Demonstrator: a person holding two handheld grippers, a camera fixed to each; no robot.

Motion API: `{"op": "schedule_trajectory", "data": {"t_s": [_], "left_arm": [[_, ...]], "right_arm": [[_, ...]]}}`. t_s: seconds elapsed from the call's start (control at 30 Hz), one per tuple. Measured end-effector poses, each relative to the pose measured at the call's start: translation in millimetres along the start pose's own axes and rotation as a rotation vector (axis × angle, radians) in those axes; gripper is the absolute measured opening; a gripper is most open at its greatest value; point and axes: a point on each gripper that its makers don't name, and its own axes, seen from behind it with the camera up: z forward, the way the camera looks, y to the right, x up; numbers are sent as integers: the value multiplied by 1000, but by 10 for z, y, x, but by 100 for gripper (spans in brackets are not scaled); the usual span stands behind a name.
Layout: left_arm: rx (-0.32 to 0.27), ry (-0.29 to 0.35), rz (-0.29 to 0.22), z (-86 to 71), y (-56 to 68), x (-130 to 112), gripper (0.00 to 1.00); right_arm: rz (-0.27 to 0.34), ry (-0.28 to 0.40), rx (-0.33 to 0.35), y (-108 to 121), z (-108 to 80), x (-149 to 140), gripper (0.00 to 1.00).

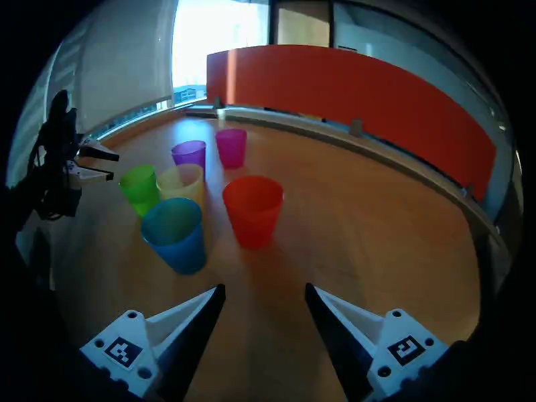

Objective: Pour water

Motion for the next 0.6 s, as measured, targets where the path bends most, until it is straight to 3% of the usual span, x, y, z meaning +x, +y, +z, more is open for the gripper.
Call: {"op": "schedule_trajectory", "data": {"t_s": [0.6], "left_arm": [[101,57,-98,-29,-240,50,84]], "right_arm": [[114,40,-148,228,-78,98,94]]}}
